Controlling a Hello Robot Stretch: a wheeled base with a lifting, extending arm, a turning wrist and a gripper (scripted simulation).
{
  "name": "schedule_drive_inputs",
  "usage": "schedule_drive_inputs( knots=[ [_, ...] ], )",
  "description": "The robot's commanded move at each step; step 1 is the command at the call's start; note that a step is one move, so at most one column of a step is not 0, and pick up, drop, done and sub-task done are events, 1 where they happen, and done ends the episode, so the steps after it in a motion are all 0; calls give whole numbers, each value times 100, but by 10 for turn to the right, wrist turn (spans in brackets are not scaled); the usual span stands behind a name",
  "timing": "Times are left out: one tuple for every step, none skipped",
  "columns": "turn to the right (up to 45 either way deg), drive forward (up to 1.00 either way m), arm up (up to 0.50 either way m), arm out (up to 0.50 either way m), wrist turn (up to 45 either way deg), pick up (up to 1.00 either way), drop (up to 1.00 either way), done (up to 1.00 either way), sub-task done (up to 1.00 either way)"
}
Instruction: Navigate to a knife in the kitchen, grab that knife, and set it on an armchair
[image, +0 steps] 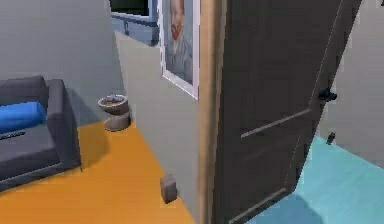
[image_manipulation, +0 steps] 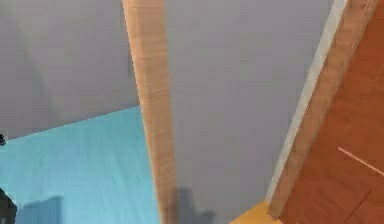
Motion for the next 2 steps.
schedule_drive_inputs(
  knots=[
    [-450, 0, 0, 0, 0, 0, 0, 0, 0],
    [-300, 0, 0, 0, 0, 0, 0, 0, 0]
  ],
)
